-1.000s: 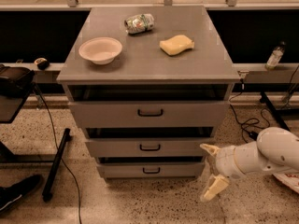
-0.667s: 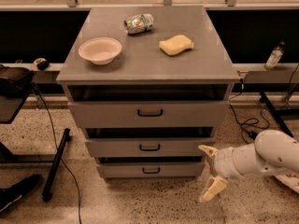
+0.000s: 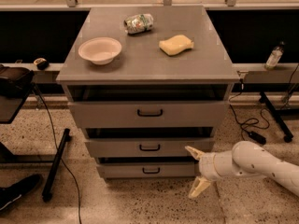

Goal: Open bottom drawer

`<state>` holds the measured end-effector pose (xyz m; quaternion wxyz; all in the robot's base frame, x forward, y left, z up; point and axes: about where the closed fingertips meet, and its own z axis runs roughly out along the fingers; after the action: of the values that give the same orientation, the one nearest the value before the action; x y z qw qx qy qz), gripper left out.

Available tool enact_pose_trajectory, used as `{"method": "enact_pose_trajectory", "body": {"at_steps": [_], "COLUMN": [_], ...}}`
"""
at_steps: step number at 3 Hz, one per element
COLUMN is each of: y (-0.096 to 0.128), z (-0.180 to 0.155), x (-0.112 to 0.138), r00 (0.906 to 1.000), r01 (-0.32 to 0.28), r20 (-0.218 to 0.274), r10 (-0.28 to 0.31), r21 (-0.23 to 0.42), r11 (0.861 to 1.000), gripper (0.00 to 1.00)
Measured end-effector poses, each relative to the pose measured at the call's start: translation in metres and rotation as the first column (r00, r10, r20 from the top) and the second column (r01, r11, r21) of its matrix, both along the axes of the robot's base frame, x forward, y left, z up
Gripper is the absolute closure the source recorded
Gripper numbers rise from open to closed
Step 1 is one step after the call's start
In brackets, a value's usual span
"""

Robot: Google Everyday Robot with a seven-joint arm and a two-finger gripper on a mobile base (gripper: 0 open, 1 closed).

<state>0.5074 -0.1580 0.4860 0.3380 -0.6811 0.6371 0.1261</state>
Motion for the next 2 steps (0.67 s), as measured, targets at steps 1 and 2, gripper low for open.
{"method": "enact_pose_trajectory", "body": {"at_steps": [1, 2], "y": [0.0, 0.017], "z": [0.0, -0.042], "x": [0.0, 0.007], "r00": [1.0, 0.9967], "r01": [0.0, -0.077], "r20": [-0.001, -0.028], "r10": [0.0, 0.077], "r21": [0.0, 0.002], "r11": [1.0, 0.997], "gripper": [0.0, 0.0]}}
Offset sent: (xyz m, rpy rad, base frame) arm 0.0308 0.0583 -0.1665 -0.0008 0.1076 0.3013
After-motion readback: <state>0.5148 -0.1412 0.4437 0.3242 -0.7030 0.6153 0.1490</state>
